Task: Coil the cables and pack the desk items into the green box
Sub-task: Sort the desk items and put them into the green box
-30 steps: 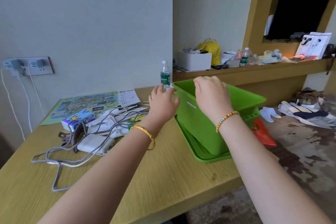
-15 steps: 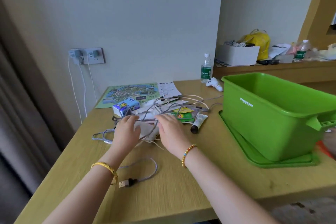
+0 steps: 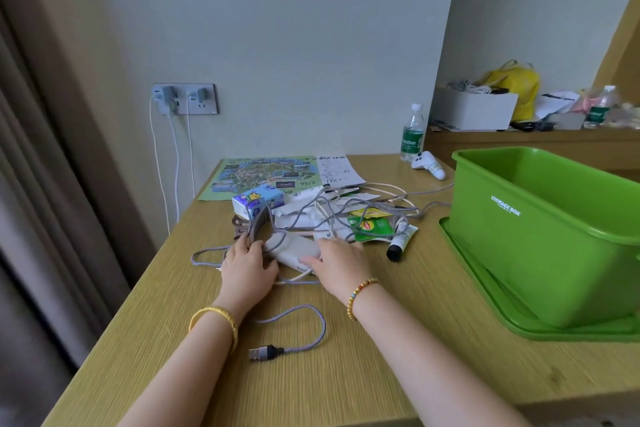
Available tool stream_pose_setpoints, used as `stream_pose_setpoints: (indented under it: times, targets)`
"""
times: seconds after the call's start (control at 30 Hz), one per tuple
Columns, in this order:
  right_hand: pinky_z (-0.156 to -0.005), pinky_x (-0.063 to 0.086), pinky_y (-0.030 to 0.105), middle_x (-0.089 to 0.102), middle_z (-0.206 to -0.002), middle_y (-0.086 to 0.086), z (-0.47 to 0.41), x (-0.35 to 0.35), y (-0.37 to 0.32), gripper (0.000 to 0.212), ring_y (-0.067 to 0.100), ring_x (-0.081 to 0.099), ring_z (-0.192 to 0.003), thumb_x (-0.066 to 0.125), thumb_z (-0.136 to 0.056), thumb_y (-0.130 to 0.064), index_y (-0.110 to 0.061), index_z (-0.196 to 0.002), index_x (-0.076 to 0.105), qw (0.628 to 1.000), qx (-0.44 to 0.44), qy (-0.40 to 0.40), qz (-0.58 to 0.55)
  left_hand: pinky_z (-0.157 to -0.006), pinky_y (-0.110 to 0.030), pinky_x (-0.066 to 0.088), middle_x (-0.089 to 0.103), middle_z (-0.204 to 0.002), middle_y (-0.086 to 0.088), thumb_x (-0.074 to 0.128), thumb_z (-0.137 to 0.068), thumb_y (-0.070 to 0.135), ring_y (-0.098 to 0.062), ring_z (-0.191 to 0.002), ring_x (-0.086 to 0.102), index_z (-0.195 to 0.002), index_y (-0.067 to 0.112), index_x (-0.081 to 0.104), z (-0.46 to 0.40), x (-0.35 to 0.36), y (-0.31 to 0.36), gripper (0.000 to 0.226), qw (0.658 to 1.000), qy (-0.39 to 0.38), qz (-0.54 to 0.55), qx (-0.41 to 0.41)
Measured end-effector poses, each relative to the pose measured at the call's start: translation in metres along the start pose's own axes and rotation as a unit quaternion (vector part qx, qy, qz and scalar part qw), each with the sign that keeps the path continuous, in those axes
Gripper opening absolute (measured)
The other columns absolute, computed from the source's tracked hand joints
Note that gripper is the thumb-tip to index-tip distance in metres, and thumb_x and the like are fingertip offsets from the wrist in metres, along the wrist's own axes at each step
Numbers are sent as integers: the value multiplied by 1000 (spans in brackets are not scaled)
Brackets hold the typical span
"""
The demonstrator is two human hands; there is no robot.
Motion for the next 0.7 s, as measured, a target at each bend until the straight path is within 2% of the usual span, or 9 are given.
stream_pose_setpoints:
  times: [0.07, 0.17, 0.27, 0.33, 0.43, 0.5, 0.6, 0.7]
  targets:
    - [-91, 36, 37, 56, -110, 4, -1, 6, 4, 46, 23, 51, -105, 47, -88, -56, -14, -105, 58, 1000, 16, 3, -3, -112, -41, 21, 20, -154, -11, 49, -91, 39, -32, -139, 21, -136, 15, 42, 0, 1, -1, 51, 1000, 9, 10, -1]
    - [-95, 33, 35, 45, -118, 5, 1, 14, 3, 53, 24, 41, -113, 50, -83, -59, -16, -113, 55, 998, 21, 53, -10, -113, -41, 21, 26, -152, -10, 46, -94, 38, -32, -139, 23, -132, 15, 48, 0, 0, -5, 45, 999, 25, 44, -7]
    - [-105, 22, 40, 31, -142, 7, 1, 26, 1, 64, 26, 25, -132, 50, -82, -61, -20, -131, 43, 998, 26, 50, -35, -109, -40, 26, 37, -146, -10, 47, -94, 33, -32, -134, 31, -125, 14, 55, -1, -2, -8, 37, 996, 49, 71, -7]
    - [-109, 15, 45, 22, -150, 9, -1, 25, -3, 67, 27, 15, -138, 55, -82, -56, -18, -135, 38, 996, 5, 85, -19, -105, -40, 32, 45, -139, -12, 48, -94, 30, -32, -127, 39, -118, 11, 60, -2, -4, -8, 32, 994, 64, 85, -1]
    - [-105, 22, 44, 38, -140, 10, -5, 16, -15, 57, 30, 32, -130, 62, -81, -46, -13, -125, 48, 981, -80, 175, 42, -101, -39, 37, 48, -136, -12, 46, -95, 30, -32, -122, 45, -111, 8, 64, -2, -4, -6, 32, 994, 68, 90, 4]
    - [-106, 19, 42, 43, -135, 8, -10, 20, -17, 58, 28, 35, -126, 59, -81, -52, -14, -124, 48, 985, -89, 144, 37, -101, -38, 36, 45, -140, -10, 44, -96, 32, -31, -125, 43, -114, 10, 63, -2, -3, -7, 34, 995, 60, 85, 1]
    - [-109, 13, 42, 43, -135, 2, -17, 33, -9, 68, 24, 32, -128, 54, -78, -63, -20, -129, 43, 997, -36, 68, -3, -100, -37, 37, 47, -138, -9, 43, -97, 30, -31, -124, 45, -112, 10, 64, -2, -4, -7, 33, 994, 59, 95, 9]
    - [-108, 12, 44, 41, -137, 1, -30, 34, 1, 76, 23, 29, -130, 57, -72, -66, -23, -132, 39, 1000, -8, -5, -16, -83, -31, 42, 57, -120, -11, 46, -96, 24, -30, -108, 54, -98, 5, 65, 0, -7, -6, 27, 988, 94, 124, 21]
Point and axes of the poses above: each hand's wrist, its own z-axis away from the middle knuckle, its own x-axis out of the palm, y = z × x, the point moved 4 cm from there along -z, towards the middle knuckle
